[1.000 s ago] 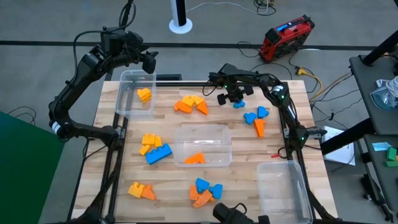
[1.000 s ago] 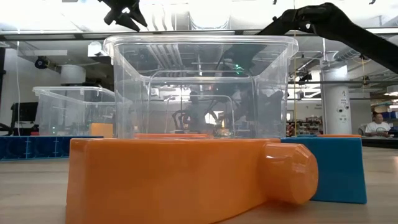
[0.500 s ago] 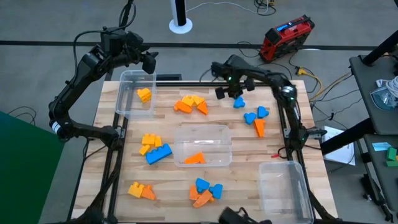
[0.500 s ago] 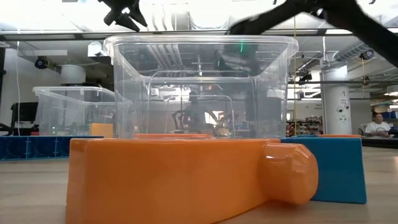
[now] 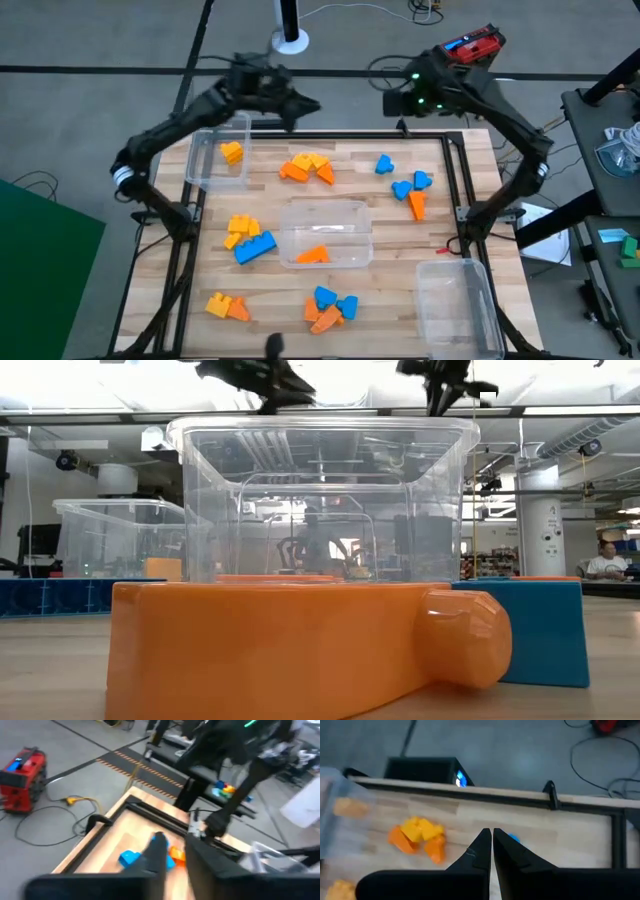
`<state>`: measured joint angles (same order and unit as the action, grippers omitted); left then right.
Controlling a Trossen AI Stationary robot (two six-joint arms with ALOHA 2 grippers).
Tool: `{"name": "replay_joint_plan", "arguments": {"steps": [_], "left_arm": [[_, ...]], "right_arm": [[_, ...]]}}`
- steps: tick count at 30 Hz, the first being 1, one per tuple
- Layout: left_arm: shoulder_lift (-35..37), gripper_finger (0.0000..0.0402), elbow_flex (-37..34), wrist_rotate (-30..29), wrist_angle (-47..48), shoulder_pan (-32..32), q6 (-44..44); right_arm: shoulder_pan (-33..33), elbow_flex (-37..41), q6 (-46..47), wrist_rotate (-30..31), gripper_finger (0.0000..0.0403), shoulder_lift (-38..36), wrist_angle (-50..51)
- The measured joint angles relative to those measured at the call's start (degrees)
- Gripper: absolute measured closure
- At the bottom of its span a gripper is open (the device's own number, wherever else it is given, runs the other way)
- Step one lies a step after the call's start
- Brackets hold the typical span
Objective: Sort blocks
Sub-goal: Put the blue game piece into the bottom right transparent bin
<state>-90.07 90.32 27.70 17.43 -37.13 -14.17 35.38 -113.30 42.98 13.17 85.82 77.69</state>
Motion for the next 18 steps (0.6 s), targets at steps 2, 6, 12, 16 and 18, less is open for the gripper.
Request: {"name": "replay_joint_plan", "arguments": {"steps": [2, 6, 12, 16, 18], "left_arm": [[-2.1, 0.0391, 0.0, -4.3, -1.8, 1.8, -0.1], [-4.6, 0.0395, 0.0, -10.0, -3.3, 2.9, 0.0], [-10.2, 0.0401, 0.0, -3.4, -6.8, 3.6, -3.9], [-12.1, 0.0401, 0.0, -5.7, -9.1, 5.2, -6.1], [-12.4, 0.0401, 0.0, -8.5, -9.6, 5.7, -6.3]], "right_arm": [[0.0, 0.1, 0.8, 0.1, 0.0394, -1.0, -0.5], [-0.3, 0.4, 4.5, -1.3, 0.0394, -0.5, 1.1], [-2.3, 2.2, 3.8, 1.8, 0.0393, 0.9, 1.6], [-2.0, 4.9, 3.6, 2.7, 0.0393, 1.3, 1.0], [-2.1, 7.2, 4.3, 2.7, 0.0393, 2.2, 0.6]]}}
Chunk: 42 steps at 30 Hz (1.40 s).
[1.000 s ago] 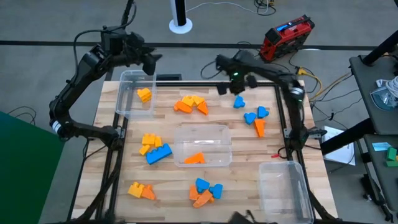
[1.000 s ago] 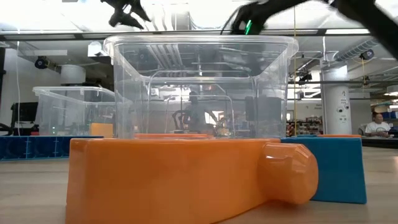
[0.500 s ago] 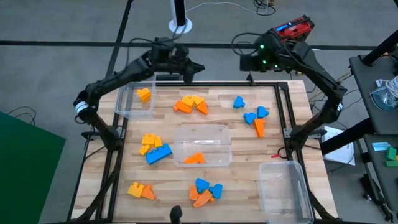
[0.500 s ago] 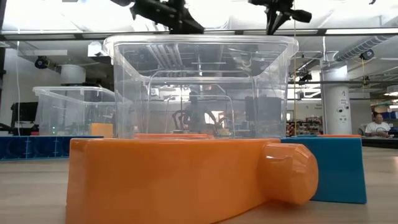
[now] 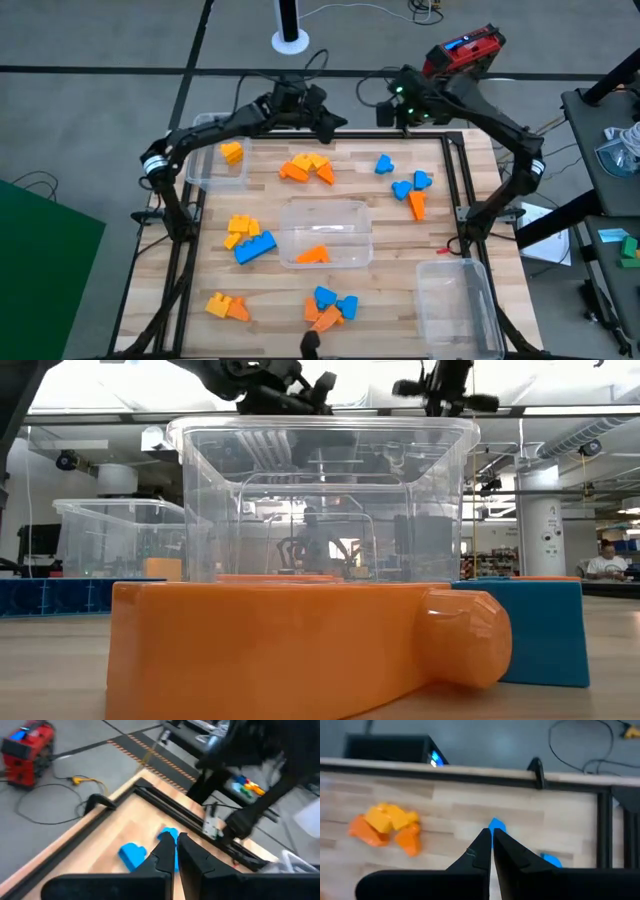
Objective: Sort blocks
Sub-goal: Put the blue game piece into the bottom right transparent bin
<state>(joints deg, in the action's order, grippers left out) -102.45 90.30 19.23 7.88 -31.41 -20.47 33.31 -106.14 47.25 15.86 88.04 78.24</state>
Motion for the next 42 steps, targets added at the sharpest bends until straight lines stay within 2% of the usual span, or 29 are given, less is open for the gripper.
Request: {"name": "replay_joint_plan", "arguments": {"steps": [3, 6, 8, 10, 13, 14, 17, 21, 24, 27, 37, 42], "left_arm": [[1.5, 0.0401, 0.0, -2.7, -1.4, 0.0, -0.1], [5.5, 0.0401, 0.0, -5.7, -2.5, -1.0, 0.0], [8.1, 0.0401, 0.0, -6.8, -2.6, -2.1, 0.2], [10.5, 0.0401, 0.0, -7.5, -2.3, -3.3, 1.5], [14.1, 0.0402, 0.0, -7.8, -2.3, -4.7, 3.7], [15.3, 0.0402, 0.0, -7.9, -2.2, -5.2, 4.0], [18.0, 0.0402, 0.0, -8.3, -1.6, -6.3, 5.5], [20.6, 0.0402, 0.0, -8.6, 0.2, -7.1, 7.4], [21.7, 0.0402, 0.0, -8.6, 1.6, -7.4, 9.1], [21.9, 0.0402, 0.0, -8.9, 3.6, -7.4, 12.0], [22.3, 0.0402, 0.0, -8.8, 7.9, -7.7, 14.2], [24.1, 0.0401, 0.0, -8.8, 11.3, -8.6, 18.4]], "right_arm": [[-0.2, 4.2, 5.8, -0.5, 0.0393, 2.0, -2.9], [-0.3, 6.1, 22.1, -4.1, 0.0393, 5.0, -11.0], [-0.3, 6.1, 28.9, -5.2, 0.0393, 7.4, -16.6], [-0.4, 6.1, 29.0, -5.3, 0.0390, 9.9, -21.7], [0.3, 5.4, 16.9, -10.0, 0.0390, 14.1, -26.5], [0.6, 4.9, 16.0, -11.6, 0.0391, 15.4, -26.6], [0.9, 3.8, 20.4, -13.0, 0.0391, 19.0, -22.4], [1.0, 3.4, 27.3, -13.4, 0.0390, 22.6, -8.8], [0.8, 3.4, 29.7, -12.8, 0.0390, 23.8, -2.4], [0.2, 3.5, 30.3, -9.7, 0.0390, 25.5, -2.3], [-1.9, 4.2, 37.6, -7.1, 0.0390, 32.5, 2.2], [-1.7, 4.2, 40.1, -6.8, 0.0390, 35.3, 3.6]]}}
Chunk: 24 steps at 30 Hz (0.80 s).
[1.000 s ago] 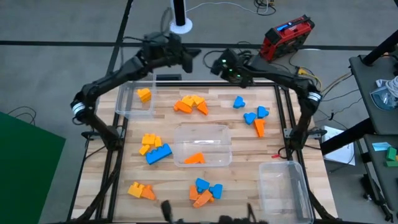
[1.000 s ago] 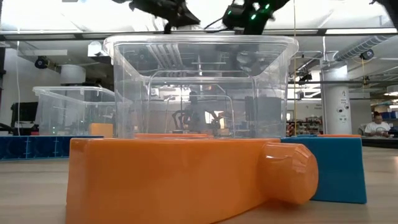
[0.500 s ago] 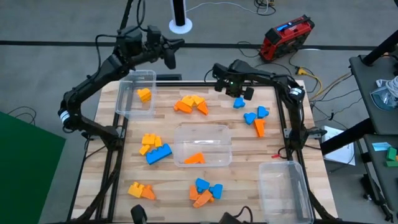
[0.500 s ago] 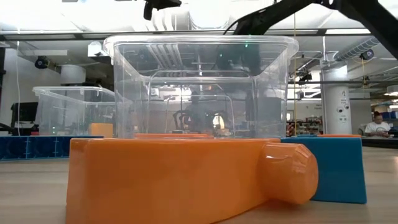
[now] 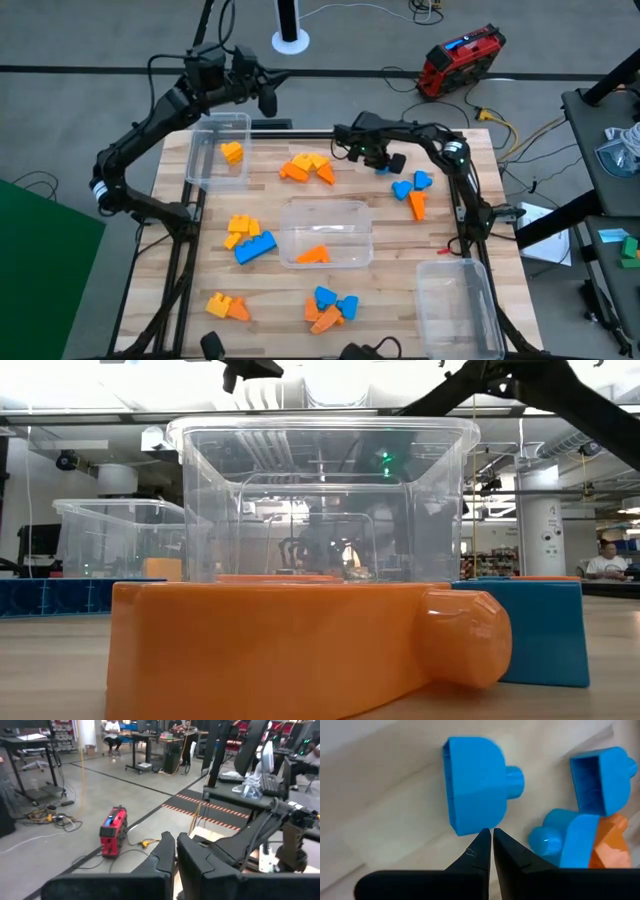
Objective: Sort blocks
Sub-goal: Put the blue game piece into the bottom right transparent bin
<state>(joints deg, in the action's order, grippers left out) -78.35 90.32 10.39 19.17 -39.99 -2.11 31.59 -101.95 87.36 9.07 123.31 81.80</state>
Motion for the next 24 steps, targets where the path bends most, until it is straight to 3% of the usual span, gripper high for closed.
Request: {"name": "replay_joint_plan", "arguments": {"steps": [10, 16, 24], "left_arm": [[2.4, 0.0401, 0.0, 0.0, 1.6, -1.8, 2.1], [3.0, 0.0401, 0.0, 0.0, 1.9, -1.9, 3.5], [2.8, 0.0401, 0.0, -0.5, 2.0, -2.1, 4.5]], "right_arm": [[-0.2, 0.0, 2.2, 1.1, 0.0390, -1.1, 0.5], [-0.1, -0.1, 5.5, 6.0, 0.0390, -2.5, 0.0], [0.4, 0.1, 4.1, 5.6, 0.0390, 0.0, -0.1]]}}
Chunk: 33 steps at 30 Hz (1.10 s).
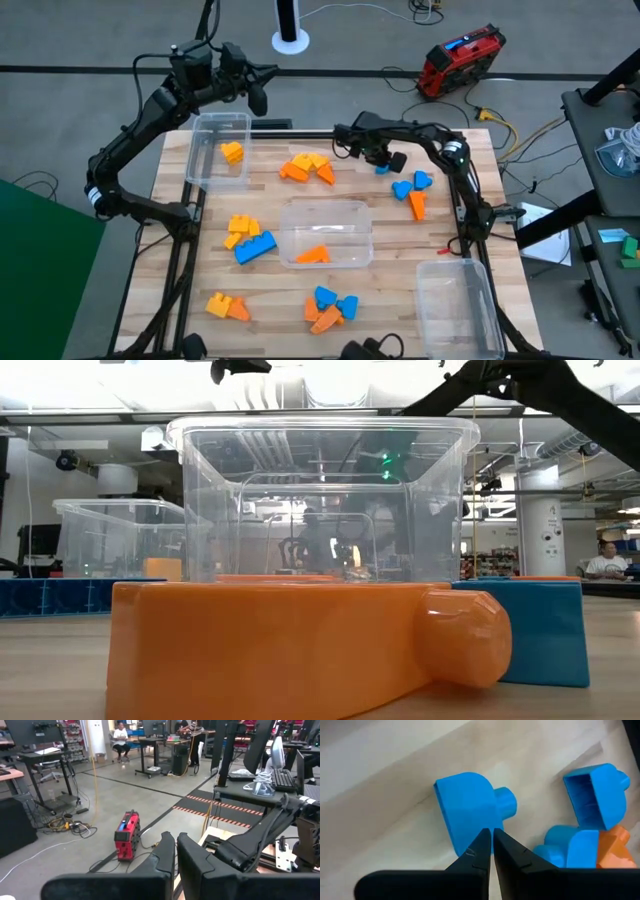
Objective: Sort blocks
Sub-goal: Put the blue game piece into the bottom right transparent bin
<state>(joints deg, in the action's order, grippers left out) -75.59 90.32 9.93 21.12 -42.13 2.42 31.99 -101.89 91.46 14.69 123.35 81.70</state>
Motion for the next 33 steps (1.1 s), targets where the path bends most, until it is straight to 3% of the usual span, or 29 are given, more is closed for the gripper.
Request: {"name": "replay_joint_plan", "arguments": {"steps": [14, 21, 24, 30, 33], "left_arm": [[0.0, 0.0401, 0.0, -0.4, 0.0, -0.2, 0.3], [0.0, 0.0401, 0.0, -0.5, 0.0, -0.4, 0.3], [0.0, 0.0401, 0.0, -0.5, -0.1, -0.5, 0.3], [0.0, 0.0402, 0.0, -0.5, -0.6, -0.5, 0.3], [0.0, 0.0401, 0.0, -0.5, -0.9, -0.5, 0.3]], "right_arm": [[-2.3, -0.3, -3.2, -7.6, 0.0390, 0.9, -1.0], [-2.2, -2.7, -6.0, -6.6, 0.0390, 0.6, 0.9], [-1.9, -5.1, -10.1, -6.2, 0.0390, 0.3, 1.5], [-0.9, -10.0, -27.4, -6.1, 0.0390, 0.2, 1.2], [-0.4, -12.1, -30.5, -5.9, 0.0390, 0.2, -0.2]]}}
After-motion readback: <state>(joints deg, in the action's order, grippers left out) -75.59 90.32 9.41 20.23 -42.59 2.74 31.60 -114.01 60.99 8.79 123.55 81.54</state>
